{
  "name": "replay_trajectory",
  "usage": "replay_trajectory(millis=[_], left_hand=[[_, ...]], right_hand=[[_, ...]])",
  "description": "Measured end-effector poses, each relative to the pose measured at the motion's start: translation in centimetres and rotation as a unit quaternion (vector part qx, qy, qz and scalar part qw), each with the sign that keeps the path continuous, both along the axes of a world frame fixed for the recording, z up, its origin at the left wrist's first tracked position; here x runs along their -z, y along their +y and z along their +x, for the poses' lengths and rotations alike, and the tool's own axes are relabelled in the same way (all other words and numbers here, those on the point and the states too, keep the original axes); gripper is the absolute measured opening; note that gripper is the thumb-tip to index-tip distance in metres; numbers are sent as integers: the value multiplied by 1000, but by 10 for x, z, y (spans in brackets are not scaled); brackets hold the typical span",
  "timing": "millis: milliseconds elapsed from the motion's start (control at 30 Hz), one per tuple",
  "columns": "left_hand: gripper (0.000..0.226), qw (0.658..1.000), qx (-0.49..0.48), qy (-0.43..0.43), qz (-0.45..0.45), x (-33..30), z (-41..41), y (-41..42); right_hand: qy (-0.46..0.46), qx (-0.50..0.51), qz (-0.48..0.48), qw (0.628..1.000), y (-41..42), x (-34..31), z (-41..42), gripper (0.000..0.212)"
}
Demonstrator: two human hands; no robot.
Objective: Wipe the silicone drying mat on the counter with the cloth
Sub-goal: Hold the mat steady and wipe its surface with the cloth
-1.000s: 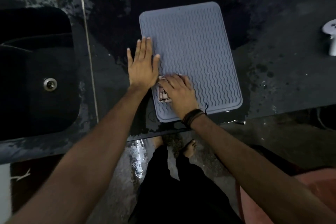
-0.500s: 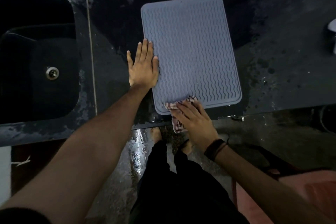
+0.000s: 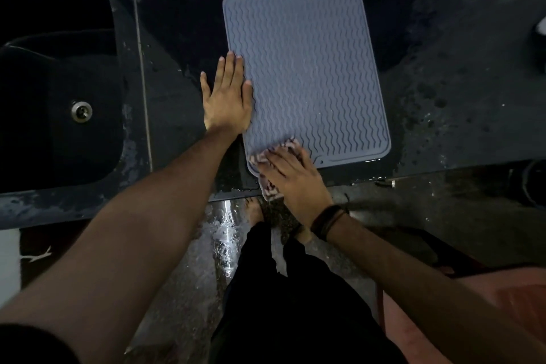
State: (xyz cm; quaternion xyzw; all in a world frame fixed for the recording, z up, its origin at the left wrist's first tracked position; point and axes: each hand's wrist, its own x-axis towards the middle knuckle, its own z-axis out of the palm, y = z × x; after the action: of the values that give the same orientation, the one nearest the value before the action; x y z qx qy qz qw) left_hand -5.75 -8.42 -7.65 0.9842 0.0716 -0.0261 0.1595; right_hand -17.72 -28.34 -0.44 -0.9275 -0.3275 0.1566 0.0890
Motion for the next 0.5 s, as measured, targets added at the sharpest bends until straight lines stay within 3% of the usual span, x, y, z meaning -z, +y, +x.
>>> replay_trajectory(millis=[100,233,400,500], left_hand=[[58,1000,2,4,-2,-2,0,-1],[59,1000,0,5,2,-1,1,0],[59,1000,-3,7,8,1,3,0],[59,1000,-6,6,8,3,2,1]], right_hand=[[23,-34,-12,999,-13,-9,-15,65],[-8,13,40,999,1,-15,8,66],[18,-1,2,1000,29,2,21,66],[-9,-43,-11,999,8,10,1,55]])
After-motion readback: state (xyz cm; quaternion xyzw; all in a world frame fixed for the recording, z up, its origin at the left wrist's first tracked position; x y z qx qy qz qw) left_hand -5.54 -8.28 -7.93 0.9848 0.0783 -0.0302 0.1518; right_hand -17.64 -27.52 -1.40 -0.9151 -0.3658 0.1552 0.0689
